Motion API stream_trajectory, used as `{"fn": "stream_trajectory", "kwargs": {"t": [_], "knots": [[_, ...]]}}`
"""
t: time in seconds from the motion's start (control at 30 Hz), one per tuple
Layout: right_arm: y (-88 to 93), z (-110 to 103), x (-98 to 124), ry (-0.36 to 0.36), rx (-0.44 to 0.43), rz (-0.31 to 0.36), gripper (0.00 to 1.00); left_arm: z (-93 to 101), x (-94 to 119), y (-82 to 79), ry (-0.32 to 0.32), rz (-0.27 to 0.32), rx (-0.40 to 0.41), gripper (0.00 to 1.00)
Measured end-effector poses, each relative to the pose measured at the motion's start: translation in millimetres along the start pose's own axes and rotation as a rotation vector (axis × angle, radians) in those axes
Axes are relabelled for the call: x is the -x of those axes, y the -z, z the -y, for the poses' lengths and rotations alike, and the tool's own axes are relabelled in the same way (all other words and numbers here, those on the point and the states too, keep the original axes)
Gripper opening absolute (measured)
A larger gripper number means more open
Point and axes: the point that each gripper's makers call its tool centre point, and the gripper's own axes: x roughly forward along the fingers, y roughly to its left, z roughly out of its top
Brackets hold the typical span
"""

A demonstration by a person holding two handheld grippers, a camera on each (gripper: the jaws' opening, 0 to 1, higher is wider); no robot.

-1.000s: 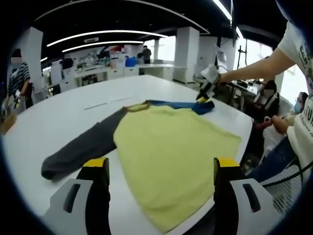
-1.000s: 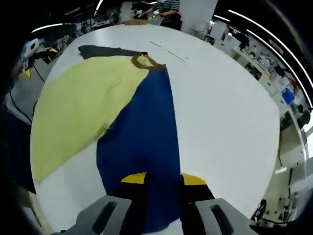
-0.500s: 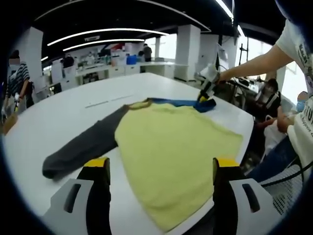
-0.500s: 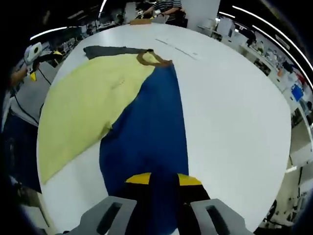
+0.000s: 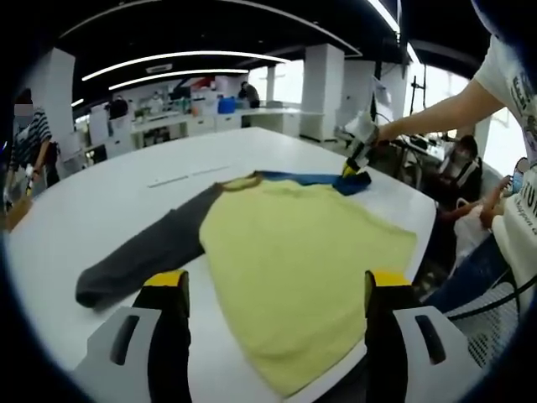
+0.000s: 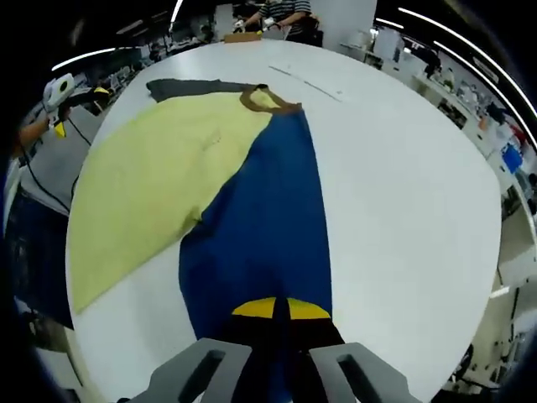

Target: Fold the garment on the visible template until the final outline fits inside the template.

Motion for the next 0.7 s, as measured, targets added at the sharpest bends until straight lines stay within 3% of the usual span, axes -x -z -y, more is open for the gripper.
{"fn": "stream_trajectory", "kwargs": {"t": [0.27,0.4,0.7], "knots": [[-7.3,25,28,0.132,-0.129,0.068,0.0,0.4,0,-3.3,0.004,0.012,-0.008,0.82],[3.0,38,44,0.207,-0.152,0.057,0.0,1.9,-1,-3.8,0.012,0.015,-0.014,0.82],[41.3,67,76,0.373,-0.309,0.027,0.0,-0.5,0,-2.0,0.008,0.017,-0.01,0.8]]}}
